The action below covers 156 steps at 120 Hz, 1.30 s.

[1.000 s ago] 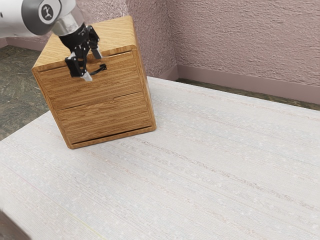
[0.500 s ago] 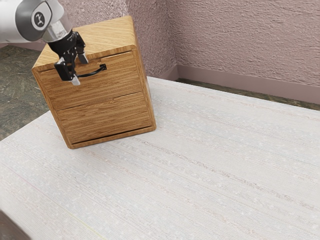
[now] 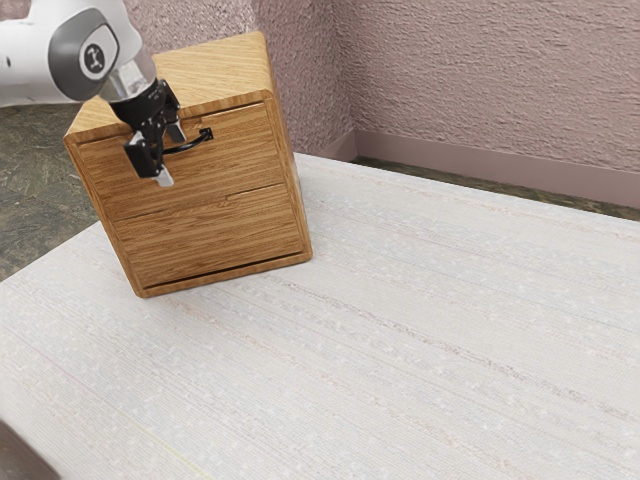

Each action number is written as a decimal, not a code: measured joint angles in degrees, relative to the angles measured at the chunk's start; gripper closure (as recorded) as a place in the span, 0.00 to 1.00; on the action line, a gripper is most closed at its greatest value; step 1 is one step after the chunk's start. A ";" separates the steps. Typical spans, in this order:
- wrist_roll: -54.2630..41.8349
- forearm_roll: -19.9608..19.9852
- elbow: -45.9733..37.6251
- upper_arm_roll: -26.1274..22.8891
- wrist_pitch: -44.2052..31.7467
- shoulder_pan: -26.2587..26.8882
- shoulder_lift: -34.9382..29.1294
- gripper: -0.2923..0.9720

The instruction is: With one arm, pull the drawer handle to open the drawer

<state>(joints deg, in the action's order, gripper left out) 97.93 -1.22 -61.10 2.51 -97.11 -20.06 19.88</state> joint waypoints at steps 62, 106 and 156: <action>1.50 2.25 -3.83 0.46 -0.90 -0.09 -1.99 0.57; 1.68 2.31 -9.96 0.00 -3.56 0.05 -6.62 0.60; 2.21 2.04 -19.86 -0.02 -8.81 1.37 -13.60 0.61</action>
<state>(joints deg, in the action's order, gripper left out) 100.14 0.83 -80.96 2.49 -105.92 -18.70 6.28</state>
